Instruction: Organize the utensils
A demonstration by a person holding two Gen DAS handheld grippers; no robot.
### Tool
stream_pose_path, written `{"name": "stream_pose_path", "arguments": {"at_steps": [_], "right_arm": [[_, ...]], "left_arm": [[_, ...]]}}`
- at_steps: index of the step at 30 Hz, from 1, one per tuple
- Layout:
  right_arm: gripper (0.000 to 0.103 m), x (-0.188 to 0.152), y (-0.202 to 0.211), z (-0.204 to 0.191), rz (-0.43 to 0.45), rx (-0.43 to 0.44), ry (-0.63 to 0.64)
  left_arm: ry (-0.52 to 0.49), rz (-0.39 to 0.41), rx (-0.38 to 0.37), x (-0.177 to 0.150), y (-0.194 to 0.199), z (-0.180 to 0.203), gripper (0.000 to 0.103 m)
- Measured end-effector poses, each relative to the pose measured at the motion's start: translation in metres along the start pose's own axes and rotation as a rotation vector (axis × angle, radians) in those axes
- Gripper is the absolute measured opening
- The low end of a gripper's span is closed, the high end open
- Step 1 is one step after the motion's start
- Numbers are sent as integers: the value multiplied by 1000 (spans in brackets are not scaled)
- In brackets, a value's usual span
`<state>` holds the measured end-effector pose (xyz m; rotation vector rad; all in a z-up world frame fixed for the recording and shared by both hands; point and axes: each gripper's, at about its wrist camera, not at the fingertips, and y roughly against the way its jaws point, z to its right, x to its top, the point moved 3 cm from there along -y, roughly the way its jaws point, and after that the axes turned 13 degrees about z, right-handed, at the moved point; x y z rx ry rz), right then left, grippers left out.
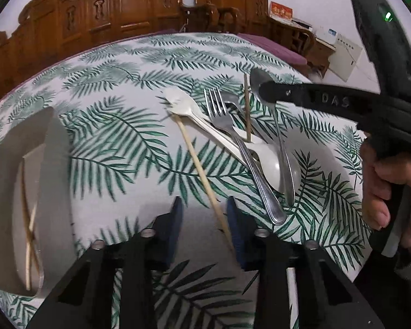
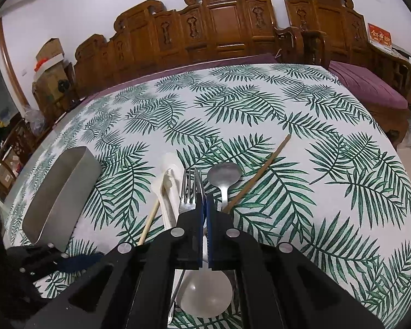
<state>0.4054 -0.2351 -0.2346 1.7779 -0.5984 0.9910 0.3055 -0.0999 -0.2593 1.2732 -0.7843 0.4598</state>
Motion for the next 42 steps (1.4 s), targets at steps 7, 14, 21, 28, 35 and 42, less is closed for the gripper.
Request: {"name": "stream_pose_path", "arguments": {"at_steps": [7,14,21,28,35,42], "right_arm": [[2,-4,-3,-2,-15,-4,17],[3,-4,-5,-10,-19,10,38],[2,-4,-3,-19,-14,26,45],[2,-3,2,-27,-3,52,45],[2,-2,0,-42,1,82,55],[2,-4,-5,-58,-6,101,77]], "left_arm": [[-22,-32,30,-1,-12,2,19],[-5,-45,65,-1,1,-23,4],[9,-5,52,4,27,-40,4],[42,48,41,15,52,-54,4],[73,97,50,24,74,-71,4],[97,134,82,28,93,-98,4]]}}
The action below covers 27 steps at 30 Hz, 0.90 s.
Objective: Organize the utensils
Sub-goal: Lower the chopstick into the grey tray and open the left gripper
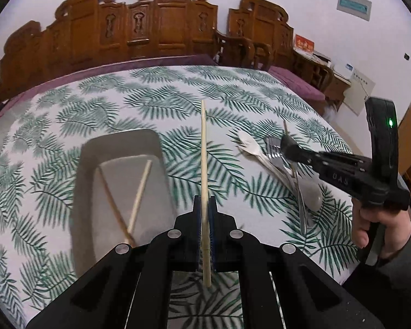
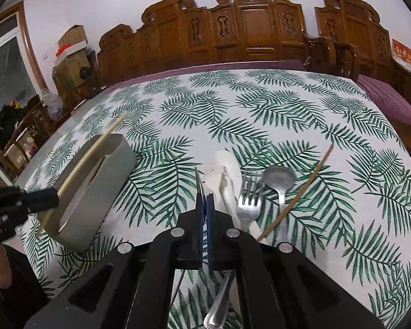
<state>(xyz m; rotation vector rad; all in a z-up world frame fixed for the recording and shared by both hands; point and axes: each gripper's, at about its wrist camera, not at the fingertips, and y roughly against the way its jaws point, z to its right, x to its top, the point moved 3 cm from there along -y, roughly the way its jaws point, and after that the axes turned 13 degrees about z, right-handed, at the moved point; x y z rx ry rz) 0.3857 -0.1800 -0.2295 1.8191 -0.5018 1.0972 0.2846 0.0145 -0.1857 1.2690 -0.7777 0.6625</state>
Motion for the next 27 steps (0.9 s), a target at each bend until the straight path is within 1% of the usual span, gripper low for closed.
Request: {"name": "stream_pose_path", "arguments": {"at_steps": [4,10,16,23,27], "right_arm": [[2,-1,-3,-6,-6,7,11],[2,-2,-6,-10,-9,11,20],[3,-2,-6,-10,-8,12,24],[3,-2,-2,-10,-4,16,20],[2,3,4,-22,10,36,34]], "left_arm": [[14,1,22,1,3,-17,4],[27,-18,58,-4,1,-37,4],[33,-52,113,-13,-11,-52,4],[51,-101,152,-24,-25,-64,4],[64,-112,169,-26,-29,-70,4]]}}
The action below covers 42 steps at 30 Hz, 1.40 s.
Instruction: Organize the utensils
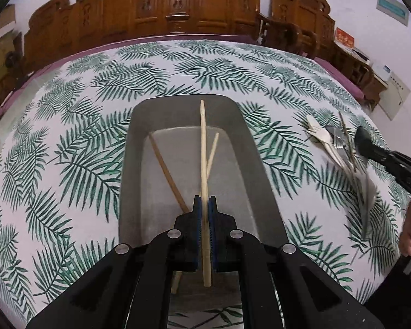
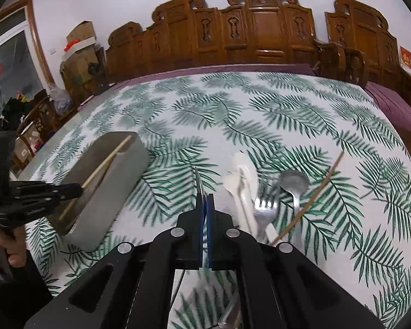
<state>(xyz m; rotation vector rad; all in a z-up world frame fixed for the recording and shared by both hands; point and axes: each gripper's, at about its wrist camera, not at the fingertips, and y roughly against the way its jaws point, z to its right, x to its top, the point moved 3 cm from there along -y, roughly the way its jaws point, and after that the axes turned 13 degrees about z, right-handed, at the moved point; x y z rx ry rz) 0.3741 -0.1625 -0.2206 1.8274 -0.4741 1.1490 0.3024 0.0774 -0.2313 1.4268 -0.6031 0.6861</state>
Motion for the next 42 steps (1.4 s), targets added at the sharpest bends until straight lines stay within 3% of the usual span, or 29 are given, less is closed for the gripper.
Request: {"name": "stream_pose_path", "arguments": {"at_steps": [8,19,30,35,42], "right_arm": [[3,21,5,-39,27,33,65],[3,60,-6,-89,44,87,97],[3,83,-47,-140,64,160,73],[3,76,-71,-162,18,179,98],[3,41,-103,-166,-73,159,97]], "left_arm": [[14,19,1,8,8,-4,5],[-5,144,-33,33,51,-18,5],[23,194,19,41,69,-54,5],[30,198,42,42,70,-66,5],[40,190,51,40,69,-72,5]]}}
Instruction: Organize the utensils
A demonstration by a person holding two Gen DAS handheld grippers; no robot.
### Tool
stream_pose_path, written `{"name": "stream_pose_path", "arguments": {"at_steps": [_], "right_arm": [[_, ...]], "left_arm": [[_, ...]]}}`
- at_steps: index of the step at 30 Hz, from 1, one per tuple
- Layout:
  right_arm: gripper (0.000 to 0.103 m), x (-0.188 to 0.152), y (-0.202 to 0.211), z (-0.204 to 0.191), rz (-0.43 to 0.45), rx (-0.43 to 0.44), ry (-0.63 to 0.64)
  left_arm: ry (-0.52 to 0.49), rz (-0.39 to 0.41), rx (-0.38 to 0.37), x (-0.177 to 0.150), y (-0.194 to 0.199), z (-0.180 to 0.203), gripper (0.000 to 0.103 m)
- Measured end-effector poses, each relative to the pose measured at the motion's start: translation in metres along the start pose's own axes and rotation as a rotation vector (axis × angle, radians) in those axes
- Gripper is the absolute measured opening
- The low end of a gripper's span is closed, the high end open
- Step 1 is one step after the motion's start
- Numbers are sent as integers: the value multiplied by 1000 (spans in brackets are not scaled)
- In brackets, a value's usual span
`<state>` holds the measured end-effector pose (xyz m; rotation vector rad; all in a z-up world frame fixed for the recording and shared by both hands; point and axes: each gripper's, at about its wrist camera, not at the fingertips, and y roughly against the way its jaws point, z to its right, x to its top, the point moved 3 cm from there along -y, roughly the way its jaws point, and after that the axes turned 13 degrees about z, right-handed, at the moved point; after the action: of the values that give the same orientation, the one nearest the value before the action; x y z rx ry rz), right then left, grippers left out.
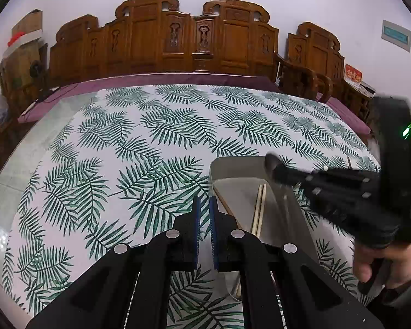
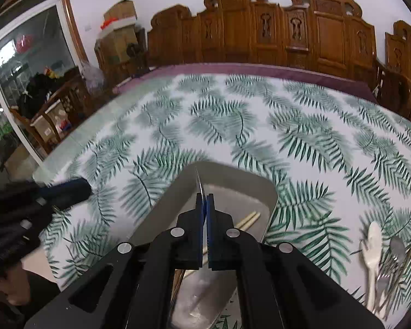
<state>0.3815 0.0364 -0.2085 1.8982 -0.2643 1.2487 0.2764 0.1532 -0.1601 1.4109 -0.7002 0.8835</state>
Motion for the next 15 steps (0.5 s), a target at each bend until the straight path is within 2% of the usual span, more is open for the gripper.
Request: {"name": "stream_pose_path", "arguments": {"at_steps": [5,15], "right_arm": [[3,-18,-11,0,-39,-14,6],[5,-28,-21,0,-65,-11,9]], "left_arm": [[-13,-2,-4,-1,-1,3,5],[-24,-6,-8,-2,0,6,5]]}}
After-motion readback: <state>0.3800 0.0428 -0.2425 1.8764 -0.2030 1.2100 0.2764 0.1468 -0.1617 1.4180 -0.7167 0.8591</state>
